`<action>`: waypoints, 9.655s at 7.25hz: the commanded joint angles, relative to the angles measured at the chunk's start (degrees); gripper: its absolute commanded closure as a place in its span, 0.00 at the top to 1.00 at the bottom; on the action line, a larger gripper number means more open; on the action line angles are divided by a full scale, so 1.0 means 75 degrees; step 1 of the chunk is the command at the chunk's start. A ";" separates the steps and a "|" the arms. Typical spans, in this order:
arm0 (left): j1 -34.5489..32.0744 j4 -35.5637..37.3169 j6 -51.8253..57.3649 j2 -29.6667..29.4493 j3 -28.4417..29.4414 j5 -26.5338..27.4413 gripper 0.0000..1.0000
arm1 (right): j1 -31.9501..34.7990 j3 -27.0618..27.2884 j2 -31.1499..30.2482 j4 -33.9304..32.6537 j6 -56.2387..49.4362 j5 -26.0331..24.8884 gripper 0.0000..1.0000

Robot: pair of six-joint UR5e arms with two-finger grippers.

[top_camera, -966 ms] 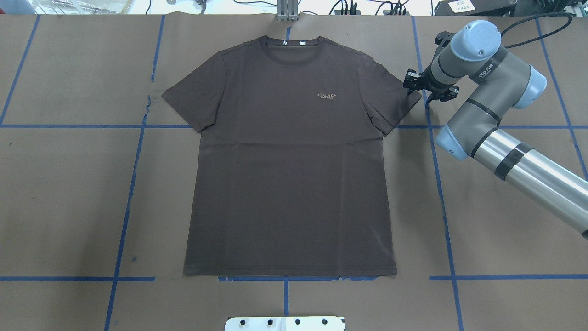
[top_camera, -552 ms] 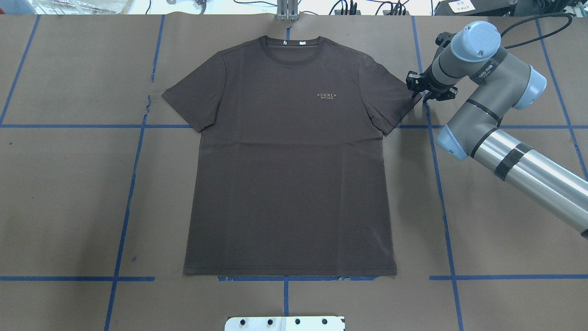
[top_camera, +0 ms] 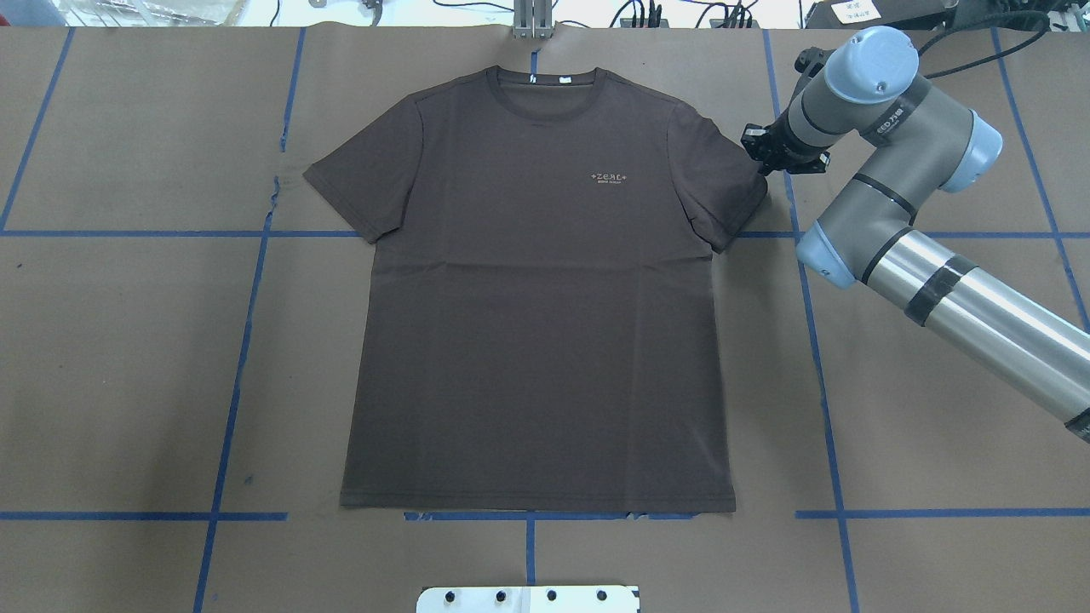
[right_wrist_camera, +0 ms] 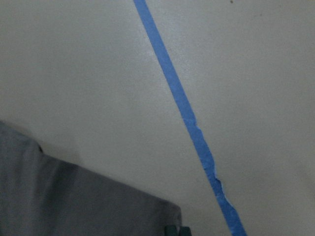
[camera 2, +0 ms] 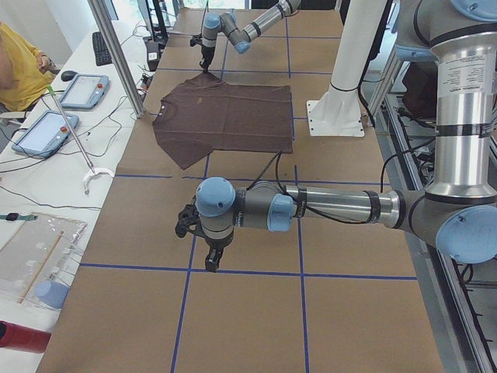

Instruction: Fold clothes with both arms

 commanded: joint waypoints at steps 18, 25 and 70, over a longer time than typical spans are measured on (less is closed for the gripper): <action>0.1857 -0.2471 -0.4278 -0.1351 0.0307 -0.0881 1.00 | -0.1169 0.5095 -0.0423 -0.2717 0.1816 0.0048 1.00; 0.4053 -0.2847 -0.7698 -0.4543 0.2617 0.0993 0.96 | -0.1156 0.5736 -0.0856 -0.1277 0.3045 -0.0035 1.00; 0.7675 -0.4113 -1.3160 -0.2484 -0.1410 0.3373 0.88 | -0.6426 0.7446 -0.4083 -0.3271 0.5962 -0.3479 0.81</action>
